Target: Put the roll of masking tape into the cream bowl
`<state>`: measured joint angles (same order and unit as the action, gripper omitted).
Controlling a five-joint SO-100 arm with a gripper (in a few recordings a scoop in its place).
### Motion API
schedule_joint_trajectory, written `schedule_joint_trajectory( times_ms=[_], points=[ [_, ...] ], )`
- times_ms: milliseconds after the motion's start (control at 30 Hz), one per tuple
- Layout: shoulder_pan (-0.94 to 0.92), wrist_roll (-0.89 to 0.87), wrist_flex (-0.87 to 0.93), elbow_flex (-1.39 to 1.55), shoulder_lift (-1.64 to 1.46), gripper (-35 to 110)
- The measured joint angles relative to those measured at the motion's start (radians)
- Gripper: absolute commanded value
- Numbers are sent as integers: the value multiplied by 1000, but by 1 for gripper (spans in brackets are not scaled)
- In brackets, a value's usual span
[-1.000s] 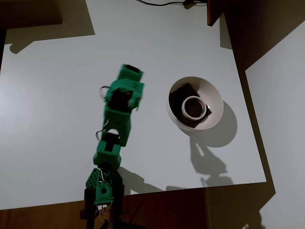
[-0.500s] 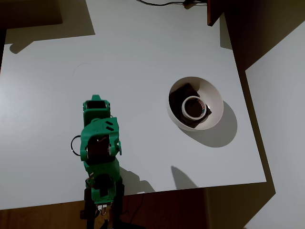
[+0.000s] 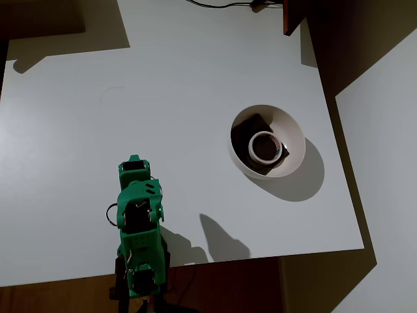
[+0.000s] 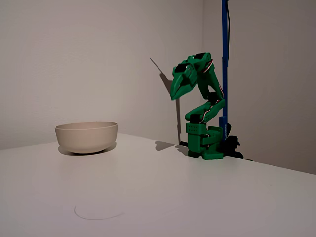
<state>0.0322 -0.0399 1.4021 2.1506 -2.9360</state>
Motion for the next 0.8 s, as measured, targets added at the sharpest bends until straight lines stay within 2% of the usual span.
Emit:
schedule_joint_trajectory(
  times_ms=[267,500,800],
  points=[
    [-14,37,-153,407,-172,-8],
    [0,38,-152,637,-371,-8],
    [-6,38,-114,730,-443,-8]
  ],
)
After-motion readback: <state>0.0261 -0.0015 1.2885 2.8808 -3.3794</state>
